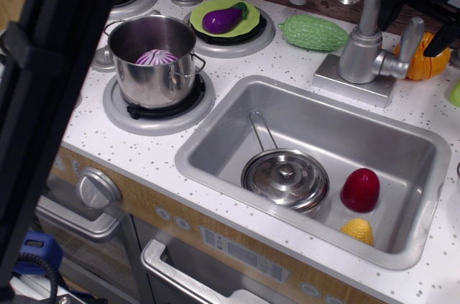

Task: Turn lever vertical to front

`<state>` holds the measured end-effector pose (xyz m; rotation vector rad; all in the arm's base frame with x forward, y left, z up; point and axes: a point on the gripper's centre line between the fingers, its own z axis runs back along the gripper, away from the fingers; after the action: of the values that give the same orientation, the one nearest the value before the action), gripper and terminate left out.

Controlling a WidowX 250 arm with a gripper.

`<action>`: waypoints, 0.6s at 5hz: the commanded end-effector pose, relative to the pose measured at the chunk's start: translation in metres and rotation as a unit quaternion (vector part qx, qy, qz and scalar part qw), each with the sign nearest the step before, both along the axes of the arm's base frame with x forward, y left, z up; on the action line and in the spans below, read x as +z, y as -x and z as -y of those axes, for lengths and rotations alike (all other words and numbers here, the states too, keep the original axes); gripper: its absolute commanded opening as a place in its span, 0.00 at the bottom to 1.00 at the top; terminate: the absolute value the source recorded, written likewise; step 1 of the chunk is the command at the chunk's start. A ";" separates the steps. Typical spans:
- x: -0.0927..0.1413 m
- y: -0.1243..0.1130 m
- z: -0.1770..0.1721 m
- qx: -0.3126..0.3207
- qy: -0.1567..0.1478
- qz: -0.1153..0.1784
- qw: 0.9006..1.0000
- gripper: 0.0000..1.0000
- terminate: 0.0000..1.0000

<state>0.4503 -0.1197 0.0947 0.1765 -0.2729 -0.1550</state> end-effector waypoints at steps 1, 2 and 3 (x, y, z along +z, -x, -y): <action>0.034 -0.011 -0.001 -0.016 0.013 0.058 0.998 1.00 0.00; 0.031 -0.016 -0.003 -0.024 0.025 0.063 0.997 1.00 0.00; 0.031 -0.021 -0.003 -0.029 0.033 0.058 0.997 1.00 0.00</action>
<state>0.4688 -0.1245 0.0997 0.1055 -0.3322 -0.2124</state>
